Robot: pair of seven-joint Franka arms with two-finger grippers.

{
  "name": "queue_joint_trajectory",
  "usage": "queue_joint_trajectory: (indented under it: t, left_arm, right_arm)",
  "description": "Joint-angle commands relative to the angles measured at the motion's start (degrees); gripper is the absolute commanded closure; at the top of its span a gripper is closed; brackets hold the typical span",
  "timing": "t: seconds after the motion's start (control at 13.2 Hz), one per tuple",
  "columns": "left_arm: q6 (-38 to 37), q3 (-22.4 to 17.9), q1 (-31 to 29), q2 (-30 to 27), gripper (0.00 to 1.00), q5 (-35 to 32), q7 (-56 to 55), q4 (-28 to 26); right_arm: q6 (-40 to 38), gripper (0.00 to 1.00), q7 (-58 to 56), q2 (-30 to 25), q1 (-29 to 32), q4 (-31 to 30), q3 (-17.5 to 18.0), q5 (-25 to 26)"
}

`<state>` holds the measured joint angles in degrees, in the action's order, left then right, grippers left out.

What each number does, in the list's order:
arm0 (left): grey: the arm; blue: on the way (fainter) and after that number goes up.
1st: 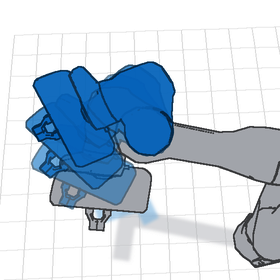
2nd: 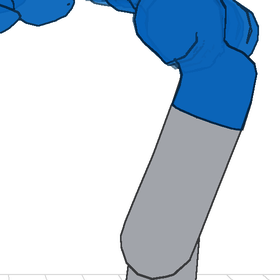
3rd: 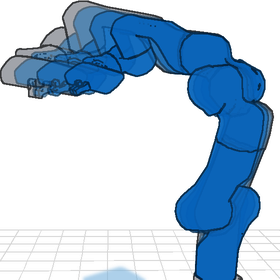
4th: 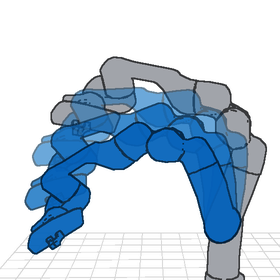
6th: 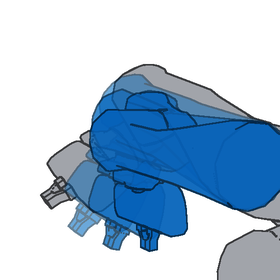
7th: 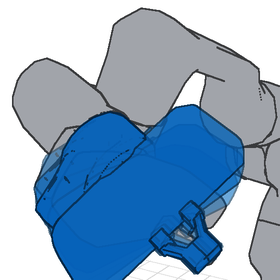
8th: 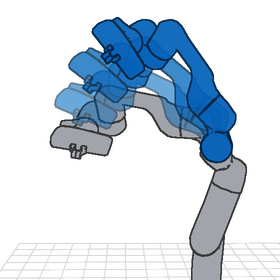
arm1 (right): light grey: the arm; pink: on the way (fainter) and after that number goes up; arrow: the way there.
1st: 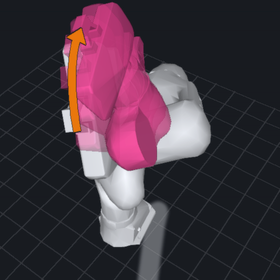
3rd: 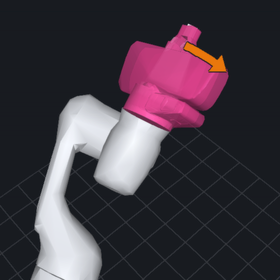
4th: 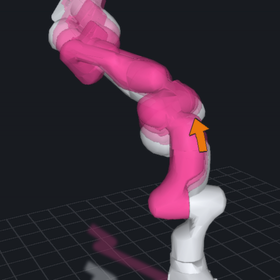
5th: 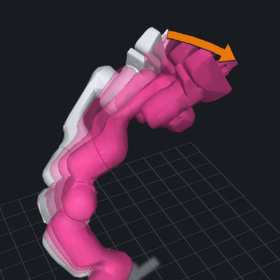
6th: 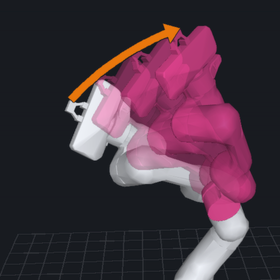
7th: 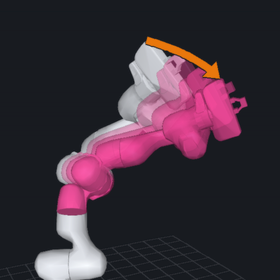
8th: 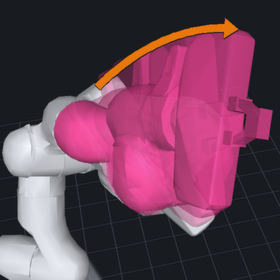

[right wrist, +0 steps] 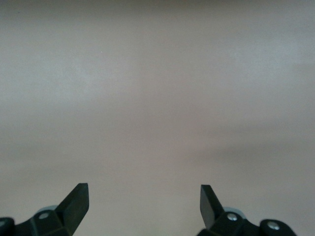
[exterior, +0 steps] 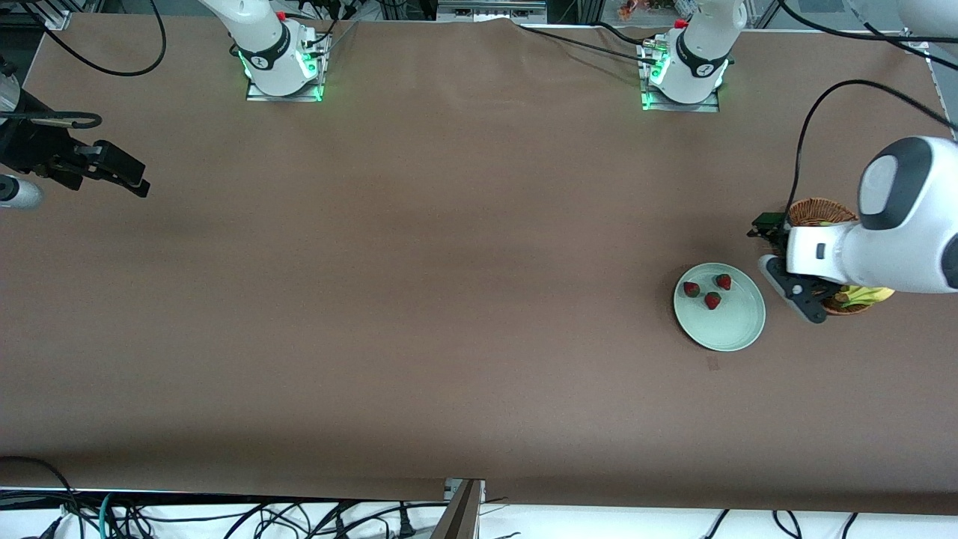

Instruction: Collect all strawberries into plate

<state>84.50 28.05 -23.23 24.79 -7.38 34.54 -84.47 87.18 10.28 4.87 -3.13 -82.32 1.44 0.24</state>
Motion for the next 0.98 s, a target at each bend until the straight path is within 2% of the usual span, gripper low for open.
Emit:
queue_joint_trajectory:
  t: [0.0, 0.23, 0.3, 0.38, 0.53, 0.6, 0.83, 0.91]
  left_arm:
    - [-6.26, 0.42, 0.20, -0.43, 0.00, 0.53, -11.03, 6.41]
    - [-7.94, -0.10, 0.46, -0.79, 0.00, 0.26, -21.33, 10.72]
    - [-7.51, -1.15, 2.81, -2.10, 0.00, 0.09, -22.92, 10.73]
    - [-7.51, -5.77, 7.19, -4.20, 0.00, -0.35, -26.41, 10.21]
    - [-5.94, -19.55, 18.69, -7.28, 0.00, 0.08, -31.44, 9.77]
    - [-3.05, -21.79, 20.83, -9.64, 0.00, 0.08, -31.98, 8.63]
    - [4.69, -23.21, 21.20, -21.24, 0.00, 2.45, -32.16, -2.94]
    - [6.97, -24.26, 21.73, -22.75, 0.00, 2.72, -32.08, -6.37]
  right_arm:
    - [-0.43, 0.00, 0.18, 0.40, 0.05, 1.20, 0.23, 0.20]
    - [-0.43, 0.00, 0.18, 0.40, 0.05, 1.20, 0.23, 0.20]
    - [-0.43, 0.00, 0.18, 0.40, 0.05, 1.20, 0.14, 0.20]
    - [-0.43, 0.00, 0.18, 0.40, 0.05, 1.20, 0.14, 0.20]
    - [-0.43, 0.00, 0.18, 0.40, 0.05, 1.20, 0.23, 0.20]
    - [-0.43, 0.00, 0.18, 0.40, 0.05, 1.20, 0.23, 0.20]
    - [-0.43, 0.00, 0.18, 0.40, 0.05, 1.20, 0.23, 0.20]
    - [-0.43, 0.00, 0.18, 0.40, 0.05, 1.20, 0.14, 0.20]
